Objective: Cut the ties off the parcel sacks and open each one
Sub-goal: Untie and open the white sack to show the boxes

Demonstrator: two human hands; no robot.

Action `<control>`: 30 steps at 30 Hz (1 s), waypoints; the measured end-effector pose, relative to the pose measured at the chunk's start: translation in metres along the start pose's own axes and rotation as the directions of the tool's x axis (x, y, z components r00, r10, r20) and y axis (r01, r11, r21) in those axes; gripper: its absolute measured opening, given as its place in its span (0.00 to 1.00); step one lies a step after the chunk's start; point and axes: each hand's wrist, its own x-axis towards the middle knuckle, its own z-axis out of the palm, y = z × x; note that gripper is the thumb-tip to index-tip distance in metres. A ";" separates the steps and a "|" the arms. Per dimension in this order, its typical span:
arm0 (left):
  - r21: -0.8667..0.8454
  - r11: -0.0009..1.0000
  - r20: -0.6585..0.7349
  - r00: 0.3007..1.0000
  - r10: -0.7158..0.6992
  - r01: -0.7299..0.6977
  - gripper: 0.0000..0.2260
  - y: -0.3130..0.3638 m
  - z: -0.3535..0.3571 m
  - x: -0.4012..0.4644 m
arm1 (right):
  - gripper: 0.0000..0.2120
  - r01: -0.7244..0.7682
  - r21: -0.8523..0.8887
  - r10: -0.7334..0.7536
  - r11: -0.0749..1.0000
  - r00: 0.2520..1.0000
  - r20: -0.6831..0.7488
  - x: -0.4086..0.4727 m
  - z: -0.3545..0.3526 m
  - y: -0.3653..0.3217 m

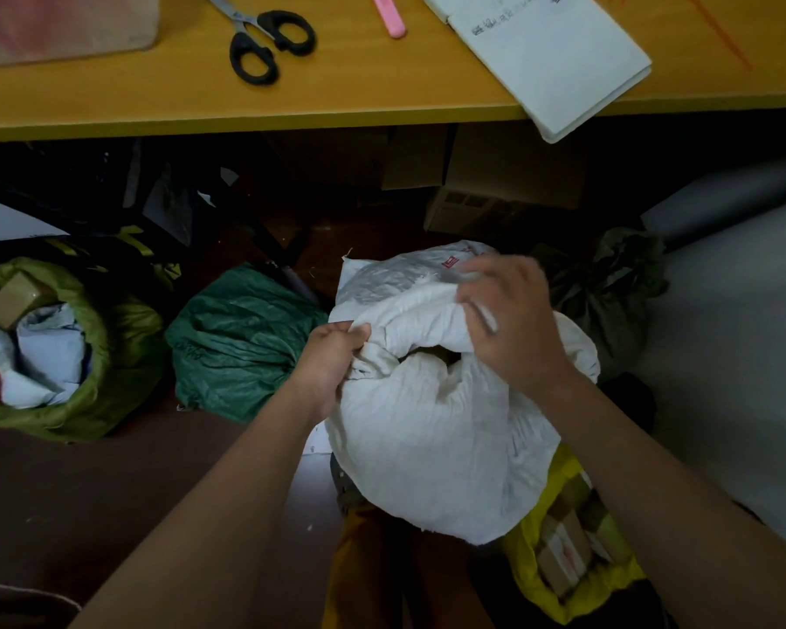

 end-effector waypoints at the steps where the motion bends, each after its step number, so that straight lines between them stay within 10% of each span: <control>1: 0.026 1.000 -0.002 1.000 0.003 -0.003 0.14 0.002 0.000 0.000 | 0.12 0.095 -0.018 -0.094 0.995 0.994 0.053 -0.002 0.003 -0.003; 5: 0.128 0.990 0.025 0.998 0.055 -0.057 0.08 0.010 0.002 -0.003 | 0.22 0.164 -0.097 -0.121 0.982 0.930 0.346 -0.007 0.010 -0.012; 15: 0.415 0.838 0.225 0.932 0.283 -0.354 0.25 -0.002 0.000 -0.015 | 0.17 -0.129 -0.008 0.121 0.992 0.900 0.418 0.007 0.008 -0.010; 21: 0.883 -0.021 0.339 0.605 0.720 -0.470 0.24 -0.012 -0.015 -0.016 | 0.19 -0.282 0.059 0.230 0.958 0.872 0.432 0.014 0.010 -0.009; 24: 0.854 -0.236 0.475 0.511 0.717 -0.464 0.17 -0.024 -0.032 -0.015 | 0.17 -0.389 0.205 0.291 0.898 0.876 0.384 0.012 0.007 -0.004; 27: 0.878 -0.091 0.381 0.569 0.729 -0.470 0.15 -0.034 -0.036 -0.012 | 0.16 -0.461 0.247 0.341 0.853 0.849 0.404 0.010 0.009 -0.006; 30: 0.804 0.324 0.146 0.693 0.706 -0.499 0.14 -0.036 -0.026 -0.010 | 0.12 -0.523 0.271 0.385 0.808 0.817 0.428 0.011 0.016 -0.008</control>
